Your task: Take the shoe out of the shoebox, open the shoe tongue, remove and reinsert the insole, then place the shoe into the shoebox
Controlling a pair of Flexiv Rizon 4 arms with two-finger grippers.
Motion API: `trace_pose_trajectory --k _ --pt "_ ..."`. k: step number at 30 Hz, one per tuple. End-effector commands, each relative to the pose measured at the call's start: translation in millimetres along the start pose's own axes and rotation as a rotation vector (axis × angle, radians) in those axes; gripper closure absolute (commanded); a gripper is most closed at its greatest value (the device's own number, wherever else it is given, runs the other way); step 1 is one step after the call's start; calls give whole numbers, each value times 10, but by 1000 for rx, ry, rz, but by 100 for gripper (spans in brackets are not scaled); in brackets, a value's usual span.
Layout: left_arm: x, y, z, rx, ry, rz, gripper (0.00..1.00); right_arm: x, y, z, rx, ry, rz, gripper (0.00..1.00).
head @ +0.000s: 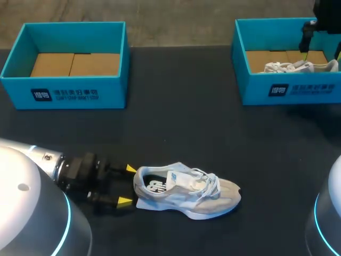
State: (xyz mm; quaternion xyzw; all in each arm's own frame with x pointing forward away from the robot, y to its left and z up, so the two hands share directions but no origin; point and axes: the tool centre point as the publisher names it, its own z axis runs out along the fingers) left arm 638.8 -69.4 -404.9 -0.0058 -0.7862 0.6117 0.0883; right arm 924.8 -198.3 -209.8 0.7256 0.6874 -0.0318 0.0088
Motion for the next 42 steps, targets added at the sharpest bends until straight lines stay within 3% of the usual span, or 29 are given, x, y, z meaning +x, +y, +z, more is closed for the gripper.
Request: trace_pose_trajectory --k 1,42 --pt "-25 17 50 2 1 0 0 -1 -9 4 -2 0 0 0" --pt "-100 33 387 19 33 7 0 -1 -9 4 -2 0 0 0"
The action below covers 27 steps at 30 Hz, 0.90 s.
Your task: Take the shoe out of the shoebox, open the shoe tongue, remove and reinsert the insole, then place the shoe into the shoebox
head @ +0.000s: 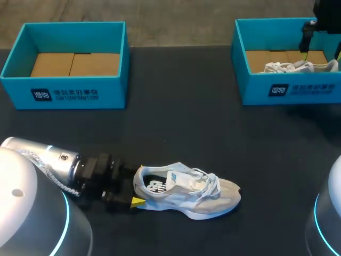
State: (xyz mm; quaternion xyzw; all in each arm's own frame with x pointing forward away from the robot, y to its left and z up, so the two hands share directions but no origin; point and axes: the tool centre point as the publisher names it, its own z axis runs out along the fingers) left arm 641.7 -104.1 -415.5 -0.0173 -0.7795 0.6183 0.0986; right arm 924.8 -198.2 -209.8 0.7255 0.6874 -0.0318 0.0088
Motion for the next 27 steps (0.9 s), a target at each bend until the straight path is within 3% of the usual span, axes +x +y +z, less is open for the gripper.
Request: trace_pose_trajectory --k 1,27 --pt "-20 24 39 2 2 0 0 -2 -9 4 -2 0 1 0" --pt "-35 -15 330 2 46 3 0 -2 -9 4 -2 0 1 0"
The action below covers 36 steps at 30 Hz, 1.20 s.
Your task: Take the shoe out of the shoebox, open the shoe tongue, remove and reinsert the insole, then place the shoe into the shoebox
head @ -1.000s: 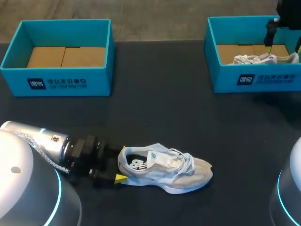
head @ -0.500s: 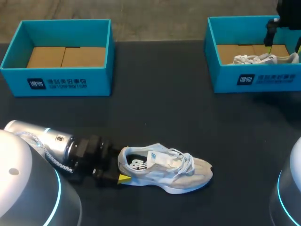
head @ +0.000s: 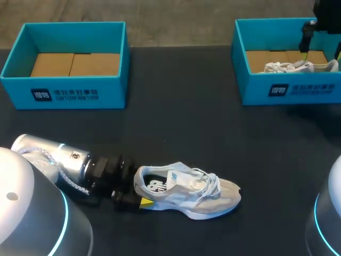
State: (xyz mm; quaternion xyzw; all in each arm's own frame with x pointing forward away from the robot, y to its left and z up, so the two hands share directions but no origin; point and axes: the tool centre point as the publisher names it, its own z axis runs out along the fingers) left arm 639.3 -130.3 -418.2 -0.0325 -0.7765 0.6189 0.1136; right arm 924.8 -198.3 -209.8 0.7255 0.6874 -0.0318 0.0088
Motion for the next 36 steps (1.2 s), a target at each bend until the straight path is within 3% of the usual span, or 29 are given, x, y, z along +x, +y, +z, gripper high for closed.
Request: trace_pose_trajectory --k 1,14,15,16,17,18,36 --pt "-17 20 77 0 7 -2 0 -1 -9 4 -2 0 0 0" --pt "14 55 186 -6 28 5 0 -1 -9 4 -2 0 0 0" --pt "15 55 188 -6 28 5 24 -1 -9 4 -2 0 0 0" --pt "16 56 189 -7 27 6 55 -1 -9 4 -2 0 0 0" --pt "16 56 189 -8 24 8 67 -1 -9 4 -2 0 0 0" --pt "19 57 190 -8 24 9 100 -1 -9 4 -2 0 0 0" --pt "26 81 132 -6 24 1 100 -1 -9 4 -2 0 0 0"
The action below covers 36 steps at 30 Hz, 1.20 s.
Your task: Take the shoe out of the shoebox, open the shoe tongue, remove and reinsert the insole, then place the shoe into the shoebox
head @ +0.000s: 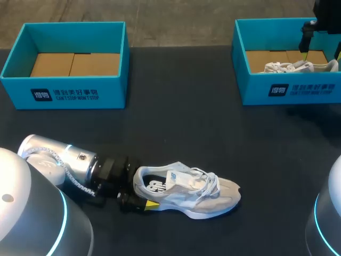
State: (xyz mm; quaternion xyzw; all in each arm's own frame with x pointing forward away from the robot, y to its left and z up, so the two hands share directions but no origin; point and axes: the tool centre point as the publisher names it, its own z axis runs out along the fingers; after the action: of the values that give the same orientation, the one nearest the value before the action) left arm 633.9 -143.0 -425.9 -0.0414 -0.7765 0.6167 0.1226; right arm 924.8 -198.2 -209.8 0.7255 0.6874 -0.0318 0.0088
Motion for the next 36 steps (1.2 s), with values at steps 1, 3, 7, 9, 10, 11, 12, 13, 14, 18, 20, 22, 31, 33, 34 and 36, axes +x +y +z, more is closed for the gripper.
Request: trace_pose_trajectory --k 1,3,7,9,10,11,12,13,14,18,20,22,31,33,34,36 --pt "9 32 -17 -1 -1 -1 100 16 4 -62 -17 -11 0 0" --pt "9 32 -17 -1 -1 -1 100 75 -4 -151 -28 -18 7 0" --pt "9 32 -17 -1 -1 -1 100 252 -111 -261 -57 -13 11 0" --pt "9 32 -17 -1 -1 -1 100 388 -222 -289 -66 -1 27 0" --pt "9 32 -17 -1 -1 -1 100 459 -275 -290 -58 -10 35 0" --pt "9 32 -17 -1 -1 -1 100 532 -327 -288 -50 -22 48 0" --pt "9 32 -17 -1 -1 -1 100 602 -386 -280 -49 -8 59 0" --pt "9 32 -17 -1 -1 -1 100 669 -446 -269 -53 1 62 0" --pt "9 32 -17 -1 -1 -1 100 732 -500 -257 -45 -7 78 0" --pt "9 32 -17 -1 -1 -1 100 987 -744 -211 -15 38 159 0" --pt "9 32 -17 -1 -1 -1 100 1058 -802 -203 -14 90 167 0" --pt "9 32 -17 -1 -1 -1 100 1058 -802 -203 -14 90 167 0" --pt "9 32 -17 -1 -1 -1 100 1058 -802 -203 -14 90 167 0" --pt "9 32 -17 -1 -1 -1 100 1058 -802 -203 -14 90 167 0" --pt "9 32 -17 -1 -1 -1 100 1058 -802 -203 -14 90 167 0" --pt "9 32 -17 -1 -1 -1 100 1058 -802 -203 -14 90 167 0"
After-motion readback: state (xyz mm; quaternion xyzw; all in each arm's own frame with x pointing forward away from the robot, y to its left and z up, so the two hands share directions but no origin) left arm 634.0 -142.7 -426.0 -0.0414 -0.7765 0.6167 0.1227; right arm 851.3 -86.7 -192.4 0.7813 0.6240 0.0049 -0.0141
